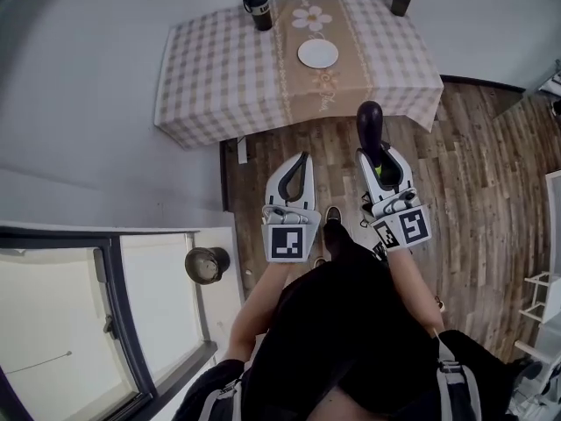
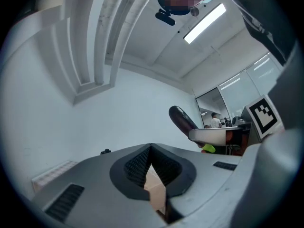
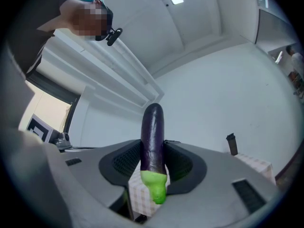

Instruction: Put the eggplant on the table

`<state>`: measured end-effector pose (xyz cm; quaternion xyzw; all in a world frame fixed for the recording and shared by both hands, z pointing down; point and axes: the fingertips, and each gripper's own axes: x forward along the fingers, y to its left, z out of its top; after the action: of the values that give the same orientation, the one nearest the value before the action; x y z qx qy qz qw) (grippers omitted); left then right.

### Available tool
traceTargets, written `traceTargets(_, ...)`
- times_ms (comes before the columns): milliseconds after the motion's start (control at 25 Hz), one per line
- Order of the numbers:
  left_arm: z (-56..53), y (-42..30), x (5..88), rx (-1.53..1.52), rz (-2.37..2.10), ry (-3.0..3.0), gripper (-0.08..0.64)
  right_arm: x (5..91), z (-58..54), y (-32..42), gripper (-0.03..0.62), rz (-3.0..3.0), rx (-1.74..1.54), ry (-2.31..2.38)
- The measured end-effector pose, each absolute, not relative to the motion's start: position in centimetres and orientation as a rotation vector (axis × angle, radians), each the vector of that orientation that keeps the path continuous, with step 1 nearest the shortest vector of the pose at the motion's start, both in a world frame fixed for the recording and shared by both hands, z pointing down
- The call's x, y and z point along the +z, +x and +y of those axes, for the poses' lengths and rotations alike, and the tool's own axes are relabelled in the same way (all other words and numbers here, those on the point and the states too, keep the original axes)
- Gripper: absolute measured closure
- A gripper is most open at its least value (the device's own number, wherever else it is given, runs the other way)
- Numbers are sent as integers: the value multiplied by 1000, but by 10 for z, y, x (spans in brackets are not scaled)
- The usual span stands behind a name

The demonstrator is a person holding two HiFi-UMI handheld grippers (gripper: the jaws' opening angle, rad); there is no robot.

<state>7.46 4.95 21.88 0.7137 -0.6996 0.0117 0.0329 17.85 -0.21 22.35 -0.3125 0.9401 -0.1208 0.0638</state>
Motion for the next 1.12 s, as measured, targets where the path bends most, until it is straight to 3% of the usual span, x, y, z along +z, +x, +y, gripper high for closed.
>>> traceTargets(160, 13, 68, 236, 55, -2135, 2249, 558, 238, -37, 174, 430, 2808, -338, -956)
traceTargets(400, 127, 86, 317, -42, -2090, 2485, 557, 313, 78, 199, 430, 2674, -118, -1022)
traceTargets(1120, -23, 3, 356, -73, -2065, 2459, 557, 344, -79, 130, 430, 2714, -97, -1077)
